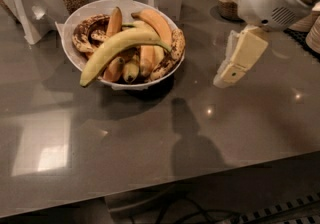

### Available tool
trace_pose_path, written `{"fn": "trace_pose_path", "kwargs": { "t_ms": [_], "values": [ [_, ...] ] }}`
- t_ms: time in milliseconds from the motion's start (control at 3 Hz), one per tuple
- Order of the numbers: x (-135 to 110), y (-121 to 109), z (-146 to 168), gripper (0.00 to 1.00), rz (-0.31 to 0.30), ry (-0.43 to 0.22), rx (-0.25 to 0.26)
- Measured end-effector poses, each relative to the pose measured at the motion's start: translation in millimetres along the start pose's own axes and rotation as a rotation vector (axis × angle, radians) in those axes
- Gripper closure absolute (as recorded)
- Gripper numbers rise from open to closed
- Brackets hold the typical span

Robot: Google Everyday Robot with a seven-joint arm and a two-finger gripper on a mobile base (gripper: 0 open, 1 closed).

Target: Pick banana from white bowl

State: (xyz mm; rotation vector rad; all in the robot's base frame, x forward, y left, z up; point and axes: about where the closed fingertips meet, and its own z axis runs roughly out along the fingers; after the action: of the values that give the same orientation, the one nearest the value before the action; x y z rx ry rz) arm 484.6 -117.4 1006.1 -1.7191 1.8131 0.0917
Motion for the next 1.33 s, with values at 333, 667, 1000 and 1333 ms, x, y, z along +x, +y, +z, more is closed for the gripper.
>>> {"fn": "trace_pose_path", "kwargs": {
  "t_ms": [333,667,1000,1333],
  "values": [
    [-34.4,-11.0,16.8,0.00,-0.059,-0.103,-0.011],
    [-63.9,-21.2,39.1,0.00,-0.128,-0.203,-0.028],
    [-88.2,-30.3,64.0,0.00,-0.185,-0.277,-0.042],
    [-88.3,-30.4,64.1,0.00,-0.186,-0.277,-0.042]
  ]
}}
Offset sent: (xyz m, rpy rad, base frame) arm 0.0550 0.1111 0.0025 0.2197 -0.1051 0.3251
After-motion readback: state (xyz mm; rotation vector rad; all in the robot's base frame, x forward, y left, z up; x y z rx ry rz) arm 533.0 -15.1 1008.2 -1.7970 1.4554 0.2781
